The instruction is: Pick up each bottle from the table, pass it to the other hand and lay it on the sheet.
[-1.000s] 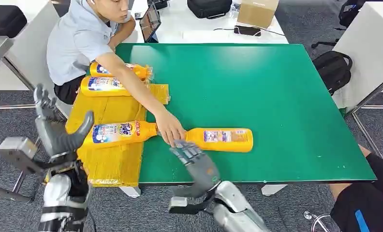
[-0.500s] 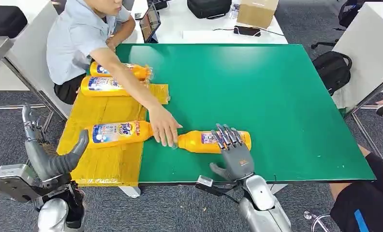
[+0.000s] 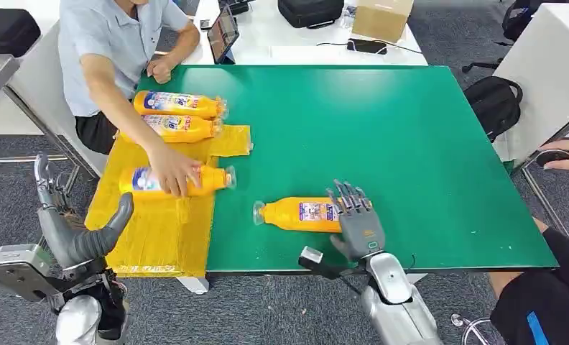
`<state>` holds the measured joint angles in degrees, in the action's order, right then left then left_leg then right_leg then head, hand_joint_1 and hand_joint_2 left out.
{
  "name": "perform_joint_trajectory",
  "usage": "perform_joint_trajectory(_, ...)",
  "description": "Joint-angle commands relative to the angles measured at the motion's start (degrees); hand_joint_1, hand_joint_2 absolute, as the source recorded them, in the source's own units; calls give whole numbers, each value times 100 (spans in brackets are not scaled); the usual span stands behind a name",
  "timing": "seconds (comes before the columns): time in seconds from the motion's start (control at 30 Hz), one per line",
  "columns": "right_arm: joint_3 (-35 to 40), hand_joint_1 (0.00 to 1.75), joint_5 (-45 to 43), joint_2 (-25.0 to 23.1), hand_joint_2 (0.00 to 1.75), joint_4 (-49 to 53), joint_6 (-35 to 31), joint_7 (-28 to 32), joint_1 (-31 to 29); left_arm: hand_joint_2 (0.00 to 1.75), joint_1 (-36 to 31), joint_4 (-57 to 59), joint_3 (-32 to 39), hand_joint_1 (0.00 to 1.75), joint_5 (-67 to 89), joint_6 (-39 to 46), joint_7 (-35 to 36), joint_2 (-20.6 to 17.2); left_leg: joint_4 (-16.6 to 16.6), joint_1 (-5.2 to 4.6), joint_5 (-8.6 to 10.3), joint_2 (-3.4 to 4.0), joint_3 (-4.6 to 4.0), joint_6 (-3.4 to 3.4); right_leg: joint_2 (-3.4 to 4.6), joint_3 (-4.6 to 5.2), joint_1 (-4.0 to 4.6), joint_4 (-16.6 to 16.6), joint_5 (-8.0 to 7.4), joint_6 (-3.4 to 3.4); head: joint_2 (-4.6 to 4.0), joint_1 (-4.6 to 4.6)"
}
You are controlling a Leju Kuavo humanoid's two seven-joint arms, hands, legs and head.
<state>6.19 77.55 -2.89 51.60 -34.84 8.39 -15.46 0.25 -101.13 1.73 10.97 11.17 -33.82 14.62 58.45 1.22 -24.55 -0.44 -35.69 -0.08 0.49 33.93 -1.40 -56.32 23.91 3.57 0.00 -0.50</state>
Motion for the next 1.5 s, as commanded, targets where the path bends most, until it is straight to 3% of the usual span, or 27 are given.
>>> perform_joint_trajectory(0.03, -291, 0, 235, 101, 175, -2030, 181, -365, -1090, 175, -349, 502, 23, 0, -16, -81, 72, 11, -6, -1, -1, 5, 20, 6, -2, -19, 2, 6, 0, -13, 0, -2)
perform_joint_trajectory(0.2, -269, 0, 636, 195, 175, -2368, 341, -969, -1278, 175, -267, 431, 32, 0, 39, -135, 151, 7, -9, -1, -6, 5, 34, 8, -4, -32, 4, 7, 5, -17, 0, 2)
perform_joint_trajectory(0.53, -326, 0, 624, 196, 175, -2411, 340, -951, -1297, 175, -255, 420, 40, 0, 56, -150, 160, 13, -8, 1, -1, -1, 36, 8, -12, -38, 6, 10, 3, -16, 0, 0)
perform_joint_trajectory(0.77, -633, 2, 182, 62, 175, -2636, 990, -492, -1389, 175, -331, 481, 12, 0, 134, -236, 197, 20, -7, 1, -1, 0, 47, 6, -11, -48, 6, 8, 2, -16, 0, 0)
perform_joint_trajectory(0.8, -692, 66, 73, 56, 175, -2724, 1131, -365, -1400, 175, -363, 527, -7, 0, 142, -250, 200, 10, -5, 1, 1, 1, 42, 4, -7, -42, 4, 6, 0, -9, 0, 0)
perform_joint_trajectory(0.83, -760, 147, -18, 63, 175, -2808, 1300, -291, -1403, 175, -395, 572, -14, 0, 144, -239, 200, 4, -10, 2, 1, -2, 55, 7, -14, -55, 7, 12, 1, -17, 0, 0)
perform_joint_trajectory(0.9, -743, 171, -9, 84, 175, -2921, 1401, -309, -1400, 175, -412, 597, -11, 0, 144, -228, 200, -6, -10, 3, 2, 2, 61, 7, -15, -59, 8, 13, -1, -17, 0, 0)
perform_joint_trajectory(1.5, -983, 173, -436, 118, 175, -3131, 1559, 256, -1324, 175, -546, 816, -13, 0, 108, -245, 138, -48, -16, 4, 3, -3, 101, 7, -23, -94, 10, 21, 0, -22, 0, 0)
